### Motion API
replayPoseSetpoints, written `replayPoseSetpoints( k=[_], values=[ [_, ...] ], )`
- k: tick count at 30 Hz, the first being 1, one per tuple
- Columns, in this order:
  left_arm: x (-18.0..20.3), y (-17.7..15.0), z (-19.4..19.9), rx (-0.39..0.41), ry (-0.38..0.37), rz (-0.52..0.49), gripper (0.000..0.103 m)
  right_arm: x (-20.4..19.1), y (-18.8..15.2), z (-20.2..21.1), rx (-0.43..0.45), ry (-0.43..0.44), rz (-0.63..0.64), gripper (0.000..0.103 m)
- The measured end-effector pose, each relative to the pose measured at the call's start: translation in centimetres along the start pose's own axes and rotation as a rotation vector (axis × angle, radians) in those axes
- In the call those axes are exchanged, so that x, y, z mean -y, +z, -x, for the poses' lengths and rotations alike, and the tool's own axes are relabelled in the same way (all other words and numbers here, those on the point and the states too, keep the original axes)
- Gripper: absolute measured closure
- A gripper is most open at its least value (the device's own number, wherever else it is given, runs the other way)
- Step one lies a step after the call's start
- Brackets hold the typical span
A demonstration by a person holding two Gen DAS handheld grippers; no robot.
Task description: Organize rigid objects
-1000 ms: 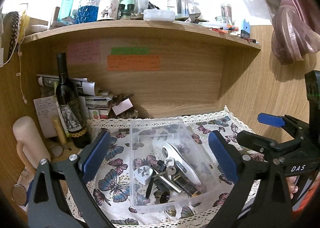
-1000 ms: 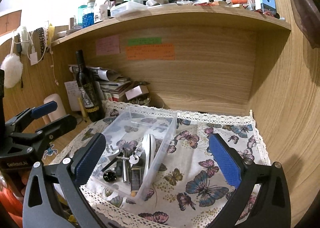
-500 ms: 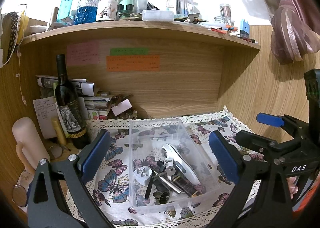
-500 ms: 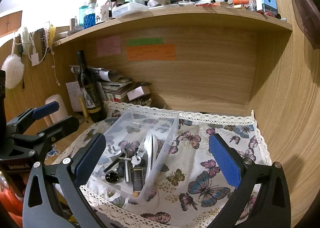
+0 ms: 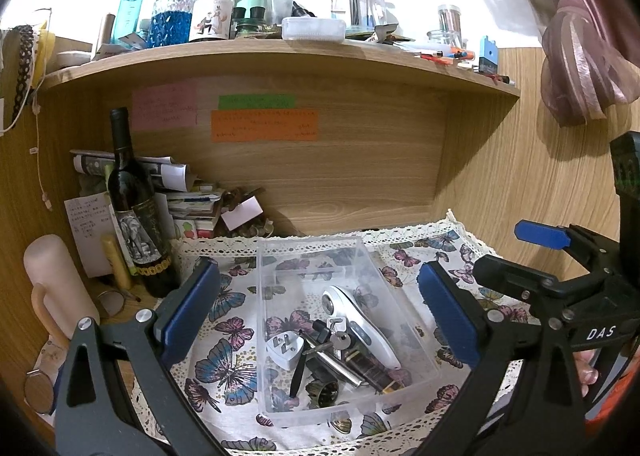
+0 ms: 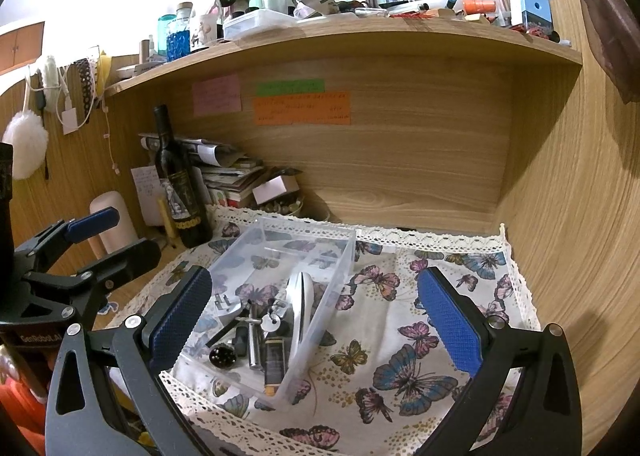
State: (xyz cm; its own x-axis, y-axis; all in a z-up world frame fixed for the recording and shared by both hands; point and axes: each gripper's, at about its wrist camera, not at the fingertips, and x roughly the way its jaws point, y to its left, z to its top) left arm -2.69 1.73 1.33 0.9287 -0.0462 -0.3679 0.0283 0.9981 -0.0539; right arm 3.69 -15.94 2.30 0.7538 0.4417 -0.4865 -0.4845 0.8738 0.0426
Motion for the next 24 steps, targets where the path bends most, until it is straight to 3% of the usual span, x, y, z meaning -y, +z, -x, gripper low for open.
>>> replayPoseSetpoints(
  k=[24],
  values=[
    [0.06,-0.03,-0.09,0.001,-0.004,0.008,0.002,-0.08,0.12,0.35,0.015,0.001,0.007,0.000]
  ],
)
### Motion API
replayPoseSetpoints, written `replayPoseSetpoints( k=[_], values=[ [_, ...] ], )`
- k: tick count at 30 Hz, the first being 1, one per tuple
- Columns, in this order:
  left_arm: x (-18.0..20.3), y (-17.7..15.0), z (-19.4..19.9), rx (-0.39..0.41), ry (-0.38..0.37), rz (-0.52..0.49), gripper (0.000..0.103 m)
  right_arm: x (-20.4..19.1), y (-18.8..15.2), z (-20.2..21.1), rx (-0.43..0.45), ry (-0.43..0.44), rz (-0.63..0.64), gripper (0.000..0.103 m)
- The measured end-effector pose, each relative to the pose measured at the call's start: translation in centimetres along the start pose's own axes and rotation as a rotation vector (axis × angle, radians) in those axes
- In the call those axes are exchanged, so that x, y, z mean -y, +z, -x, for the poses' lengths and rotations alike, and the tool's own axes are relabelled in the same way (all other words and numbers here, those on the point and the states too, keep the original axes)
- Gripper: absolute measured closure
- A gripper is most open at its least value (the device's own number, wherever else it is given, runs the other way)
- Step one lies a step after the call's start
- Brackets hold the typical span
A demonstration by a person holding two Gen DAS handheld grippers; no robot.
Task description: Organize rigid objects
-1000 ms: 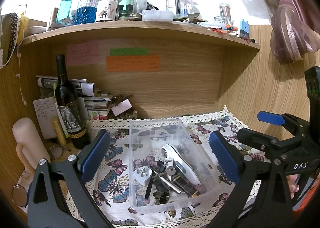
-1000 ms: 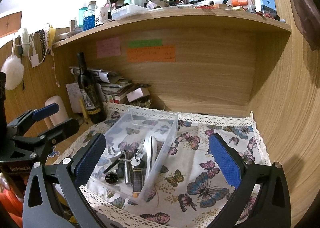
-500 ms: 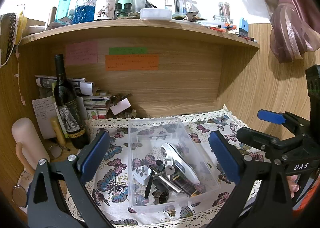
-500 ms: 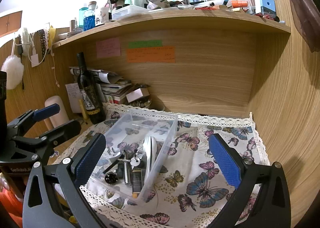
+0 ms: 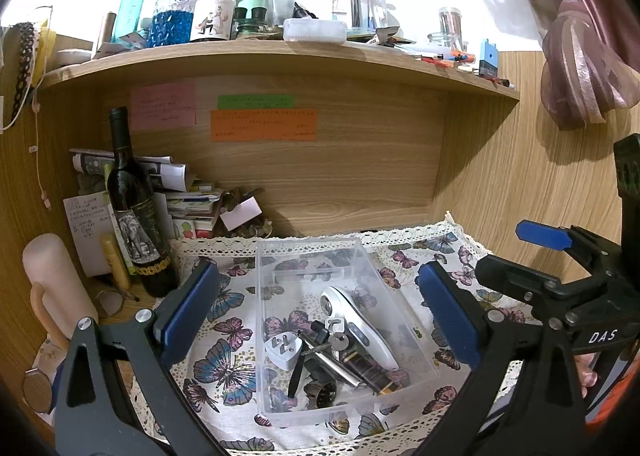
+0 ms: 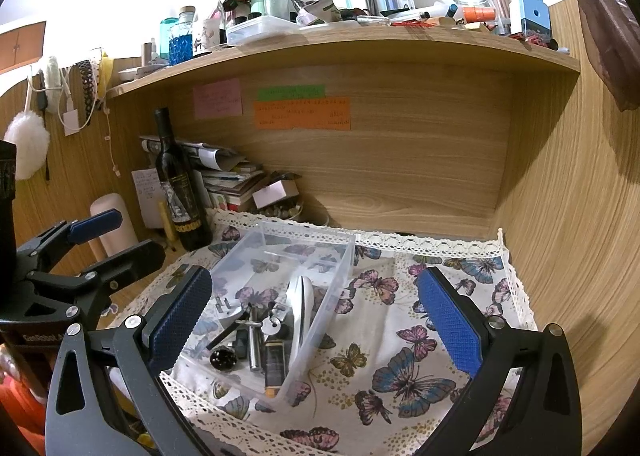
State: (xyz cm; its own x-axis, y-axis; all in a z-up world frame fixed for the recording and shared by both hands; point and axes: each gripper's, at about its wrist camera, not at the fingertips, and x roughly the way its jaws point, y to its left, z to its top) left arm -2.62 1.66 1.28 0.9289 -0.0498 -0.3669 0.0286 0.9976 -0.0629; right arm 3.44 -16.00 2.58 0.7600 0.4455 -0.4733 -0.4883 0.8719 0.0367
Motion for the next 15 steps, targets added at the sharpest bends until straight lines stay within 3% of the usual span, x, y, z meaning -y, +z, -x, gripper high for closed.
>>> replayPoseSetpoints(
  k=[15],
  values=[
    [0.00,0.02,0.42,0.011,-0.016,-0.005,0.002,0.31,-0.02,-0.25,-0.008,-0.004,0.008,0.000]
  ],
)
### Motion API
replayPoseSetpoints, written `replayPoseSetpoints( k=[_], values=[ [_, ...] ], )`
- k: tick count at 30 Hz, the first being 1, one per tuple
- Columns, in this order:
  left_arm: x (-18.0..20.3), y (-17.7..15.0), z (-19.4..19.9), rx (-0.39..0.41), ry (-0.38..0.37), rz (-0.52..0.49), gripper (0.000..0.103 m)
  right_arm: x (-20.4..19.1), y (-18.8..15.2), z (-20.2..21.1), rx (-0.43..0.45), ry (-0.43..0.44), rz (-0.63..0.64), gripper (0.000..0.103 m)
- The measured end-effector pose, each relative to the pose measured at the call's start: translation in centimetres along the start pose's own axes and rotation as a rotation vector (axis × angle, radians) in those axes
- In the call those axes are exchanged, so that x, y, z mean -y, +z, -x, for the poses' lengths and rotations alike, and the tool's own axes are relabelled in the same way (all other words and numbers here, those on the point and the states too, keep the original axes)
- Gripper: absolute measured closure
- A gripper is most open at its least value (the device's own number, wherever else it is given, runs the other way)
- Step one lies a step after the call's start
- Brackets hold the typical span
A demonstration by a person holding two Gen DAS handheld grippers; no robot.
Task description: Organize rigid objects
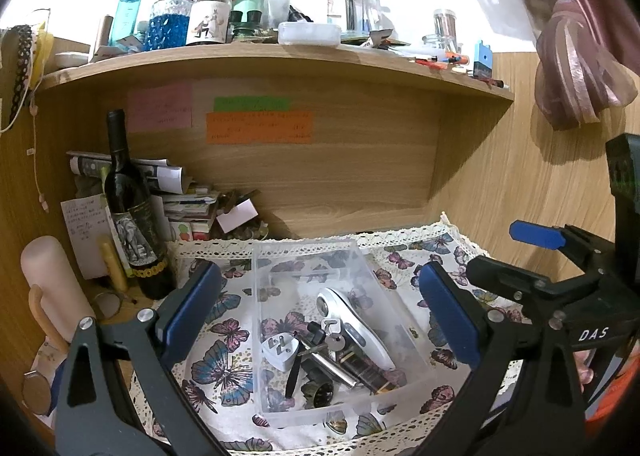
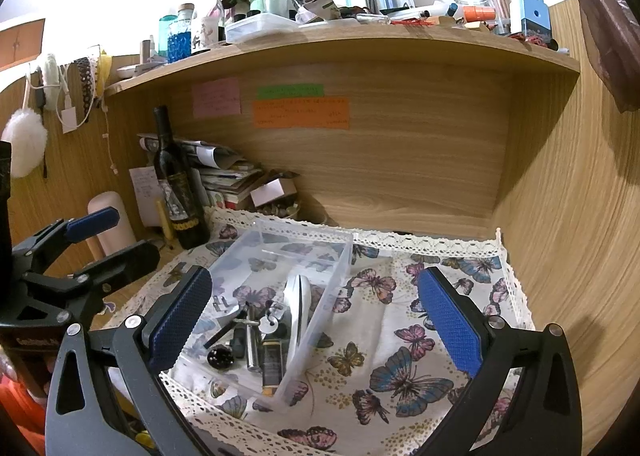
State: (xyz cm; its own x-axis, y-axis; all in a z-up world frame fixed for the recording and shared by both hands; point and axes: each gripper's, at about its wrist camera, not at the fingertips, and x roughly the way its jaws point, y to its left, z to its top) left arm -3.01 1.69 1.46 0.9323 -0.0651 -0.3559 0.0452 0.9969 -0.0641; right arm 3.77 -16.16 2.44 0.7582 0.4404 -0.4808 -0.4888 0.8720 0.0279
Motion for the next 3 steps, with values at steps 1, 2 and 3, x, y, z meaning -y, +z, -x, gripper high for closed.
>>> replayPoseSetpoints(
  k=[1,2,3],
  values=[
    [-0.08,0.01,-0.02,-0.001,0.000,0.003,0.002,-0.01,-0.02,-0.03,-0.002,0.000,0.002,0.000],
    [-0.15,0.02,-0.08,-0.001,0.001,0.006,0.002,-0.01,-0.03,-0.06,-0.003,0.000,0.003,0.000],
    [-0.25,0.01,-0.15,-0.003,0.003,0.010,0.002,-0.05,-0.03,-0.09,-0.003,-0.001,0.004,0.000]
  ],
)
